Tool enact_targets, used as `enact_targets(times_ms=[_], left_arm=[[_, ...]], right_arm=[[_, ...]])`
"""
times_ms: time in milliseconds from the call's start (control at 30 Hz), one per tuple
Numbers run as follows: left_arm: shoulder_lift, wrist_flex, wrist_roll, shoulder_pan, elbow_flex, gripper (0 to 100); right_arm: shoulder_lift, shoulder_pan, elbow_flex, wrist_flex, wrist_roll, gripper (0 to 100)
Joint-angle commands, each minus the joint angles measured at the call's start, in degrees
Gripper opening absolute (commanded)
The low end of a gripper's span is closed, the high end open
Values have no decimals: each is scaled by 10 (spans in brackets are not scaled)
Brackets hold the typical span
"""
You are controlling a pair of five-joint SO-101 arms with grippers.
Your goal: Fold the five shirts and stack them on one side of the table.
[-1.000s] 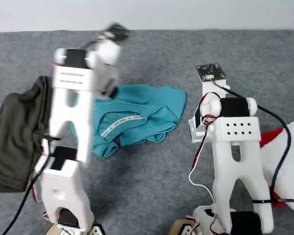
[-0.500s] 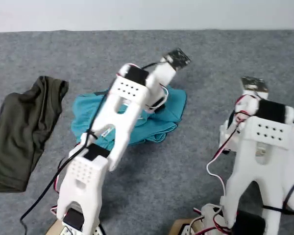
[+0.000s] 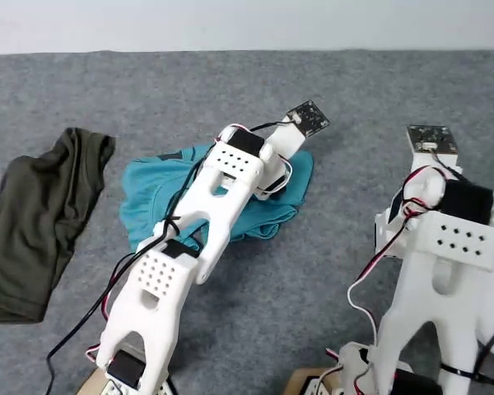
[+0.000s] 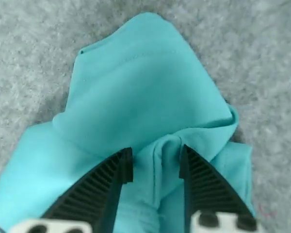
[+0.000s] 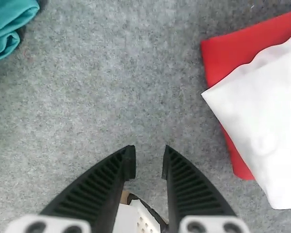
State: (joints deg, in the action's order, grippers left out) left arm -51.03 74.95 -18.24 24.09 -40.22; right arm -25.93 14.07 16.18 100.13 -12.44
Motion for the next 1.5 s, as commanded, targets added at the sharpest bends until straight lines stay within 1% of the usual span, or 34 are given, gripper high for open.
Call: enact_targets(times_ms=[0,33,67,200,267,400,500,567,633,733,867,1000,1100,1200,1333,1467], left_arm=[[-9,48,1,4,-56,57],[-13,70,1,4,-73,13],[-14,96,1,3,-93,0],[0,215,-2,0,-204,1],[12,257,-9,-4,-268,1],[66,256,-4,-32,-331,1],[123,256,-4,-57,-319,1],[167,256,-4,-83,-281,1],[220,256,-3,-115,-223,1],[305,256,-4,-170,-105,1],[420,256,-8,-251,65,1],[527,255,-52,-345,221,1],[590,255,-85,-423,313,1],[632,254,-134,-496,383,1],[654,244,-185,-591,441,1],[654,212,-207,-658,487,2]], right_arm=[[-19,6,-29,17,-5,112],[-19,6,-29,17,-5,112],[-19,6,-30,17,-5,112],[-19,5,-32,15,-5,111],[-19,5,-33,15,-5,111],[-20,5,-33,15,-5,111],[-20,4,-33,15,-5,111],[-20,2,-33,14,-5,111],[-20,-15,-33,11,-4,111],[-20,-57,-33,5,-1,111],[-20,-122,-33,-34,-1,111],[-15,-180,-33,-89,-1,111],[-14,-224,-32,-129,-1,111],[-12,-262,-29,-166,-1,110],[22,-297,-30,-189,-1,110],[77,-342,-33,-196,0,110]])
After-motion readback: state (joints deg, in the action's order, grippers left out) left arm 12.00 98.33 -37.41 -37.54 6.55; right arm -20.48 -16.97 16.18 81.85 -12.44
